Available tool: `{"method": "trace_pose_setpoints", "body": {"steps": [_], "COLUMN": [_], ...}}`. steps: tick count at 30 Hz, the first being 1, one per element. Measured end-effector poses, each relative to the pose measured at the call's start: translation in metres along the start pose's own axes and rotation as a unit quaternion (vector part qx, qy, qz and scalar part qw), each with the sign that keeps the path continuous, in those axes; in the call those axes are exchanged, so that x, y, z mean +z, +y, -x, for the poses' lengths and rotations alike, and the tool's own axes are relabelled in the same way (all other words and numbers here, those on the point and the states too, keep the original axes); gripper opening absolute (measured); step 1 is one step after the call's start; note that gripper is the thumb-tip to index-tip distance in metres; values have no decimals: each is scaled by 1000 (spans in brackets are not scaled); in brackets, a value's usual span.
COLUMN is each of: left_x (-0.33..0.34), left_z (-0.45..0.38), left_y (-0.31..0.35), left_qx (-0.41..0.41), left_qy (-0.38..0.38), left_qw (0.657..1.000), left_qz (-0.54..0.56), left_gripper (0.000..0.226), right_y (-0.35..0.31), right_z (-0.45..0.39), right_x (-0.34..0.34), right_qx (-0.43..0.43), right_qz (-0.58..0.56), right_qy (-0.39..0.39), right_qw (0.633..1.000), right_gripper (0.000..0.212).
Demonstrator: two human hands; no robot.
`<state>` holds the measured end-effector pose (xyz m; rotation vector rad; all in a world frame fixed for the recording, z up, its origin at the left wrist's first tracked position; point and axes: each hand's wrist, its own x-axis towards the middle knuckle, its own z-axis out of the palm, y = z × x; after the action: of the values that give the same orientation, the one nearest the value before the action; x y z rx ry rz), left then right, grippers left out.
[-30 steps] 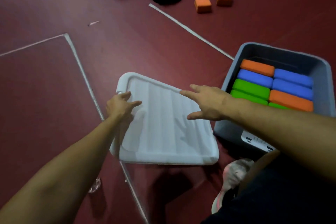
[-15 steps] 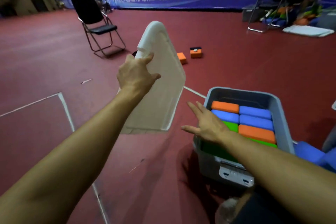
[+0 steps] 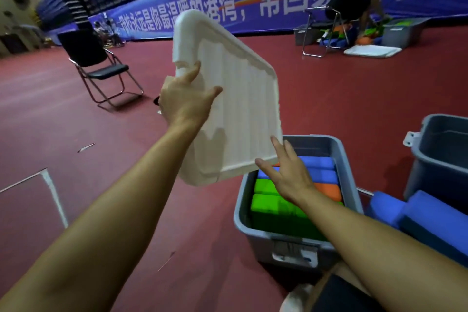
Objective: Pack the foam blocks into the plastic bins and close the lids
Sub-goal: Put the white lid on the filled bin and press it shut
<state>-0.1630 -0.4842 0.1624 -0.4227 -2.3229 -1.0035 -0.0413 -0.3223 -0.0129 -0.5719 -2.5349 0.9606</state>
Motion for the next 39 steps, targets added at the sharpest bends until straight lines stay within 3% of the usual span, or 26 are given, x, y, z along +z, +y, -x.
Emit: {"method": "trace_pose_setpoints", "body": {"steps": [3,6,11,15,18,22,26,30,35,39], "left_x": [23,58,137,181,194,194,181,163,151,163], "left_z": [2,25,97,185,244,267,270,280,298,295], "left_y": [0,-2,-7,-19,-34,-50,-67,-82,-98,-116], "left_qx": [-80,-182,-381,-462,-500,-389,-315,-230,-62,92], "left_qy": [-13,-25,-9,-72,-168,-315,-392,-391,-374,-344], "left_qw": [986,948,826,819,822,862,862,891,924,931], "left_qz": [148,261,416,332,213,76,61,20,-57,-86], "left_gripper": [78,77,73,79,97,105,106,103,48,55], "right_y": [18,31,60,97,121,134,139,145,155,155], "right_z": [-1,-4,-11,-5,2,16,25,28,22,20], "right_x": [-10,-21,-36,-55,-55,-46,-30,-28,-34,-37], "right_qx": [35,76,137,167,181,183,159,125,124,153], "right_qz": [2,-2,75,103,156,239,283,308,325,335], "right_qy": [18,46,11,-45,-196,-343,-358,-347,-343,-331], "right_qw": [999,996,988,980,951,890,875,877,873,869], "right_gripper": [88,96,99,100,109,101,114,127,118,108]}}
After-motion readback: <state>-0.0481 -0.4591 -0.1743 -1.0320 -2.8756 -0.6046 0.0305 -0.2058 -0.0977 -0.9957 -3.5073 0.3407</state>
